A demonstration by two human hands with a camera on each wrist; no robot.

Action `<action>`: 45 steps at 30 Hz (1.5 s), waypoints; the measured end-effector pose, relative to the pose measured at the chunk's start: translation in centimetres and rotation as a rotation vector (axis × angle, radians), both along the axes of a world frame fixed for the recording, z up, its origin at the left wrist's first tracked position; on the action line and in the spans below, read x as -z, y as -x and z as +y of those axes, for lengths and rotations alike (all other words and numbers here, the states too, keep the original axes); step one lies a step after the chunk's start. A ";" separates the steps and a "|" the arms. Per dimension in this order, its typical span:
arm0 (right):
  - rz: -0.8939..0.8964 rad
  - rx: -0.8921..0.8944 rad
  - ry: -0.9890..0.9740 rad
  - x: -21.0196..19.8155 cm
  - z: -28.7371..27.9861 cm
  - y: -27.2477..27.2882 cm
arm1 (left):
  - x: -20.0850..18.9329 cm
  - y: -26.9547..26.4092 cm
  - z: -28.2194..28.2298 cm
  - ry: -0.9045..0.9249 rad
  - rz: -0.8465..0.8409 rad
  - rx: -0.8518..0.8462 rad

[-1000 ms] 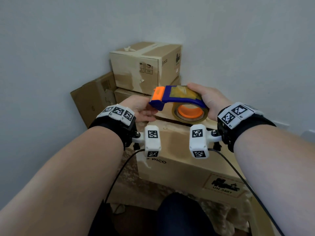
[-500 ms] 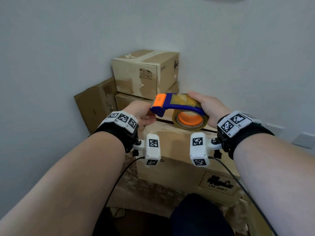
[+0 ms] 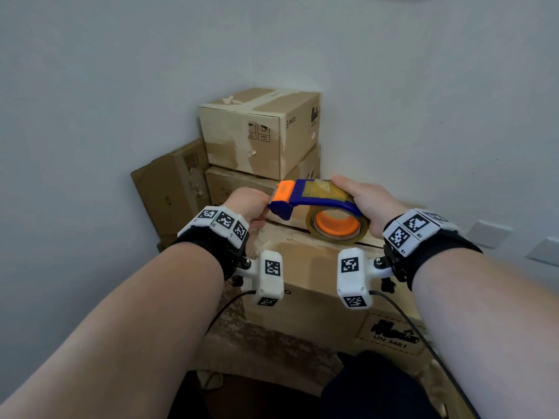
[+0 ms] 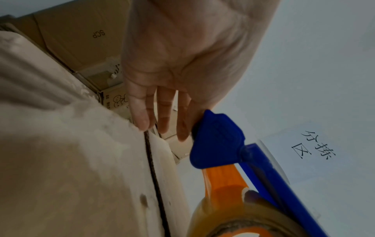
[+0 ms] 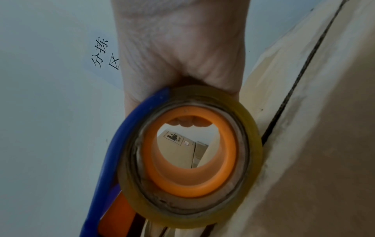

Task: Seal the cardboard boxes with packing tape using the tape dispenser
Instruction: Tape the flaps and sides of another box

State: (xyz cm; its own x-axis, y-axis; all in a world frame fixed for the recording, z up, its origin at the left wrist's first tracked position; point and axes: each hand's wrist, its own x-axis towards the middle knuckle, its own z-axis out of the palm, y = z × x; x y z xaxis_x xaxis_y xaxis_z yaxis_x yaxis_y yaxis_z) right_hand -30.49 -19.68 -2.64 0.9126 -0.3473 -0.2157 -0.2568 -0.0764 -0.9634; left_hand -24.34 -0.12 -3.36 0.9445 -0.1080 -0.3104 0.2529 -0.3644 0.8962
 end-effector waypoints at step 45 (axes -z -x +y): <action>-0.079 0.124 -0.058 0.3 -4.7 3.4 | -0.2 4.9 -3.1 -0.832 -0.227 0.472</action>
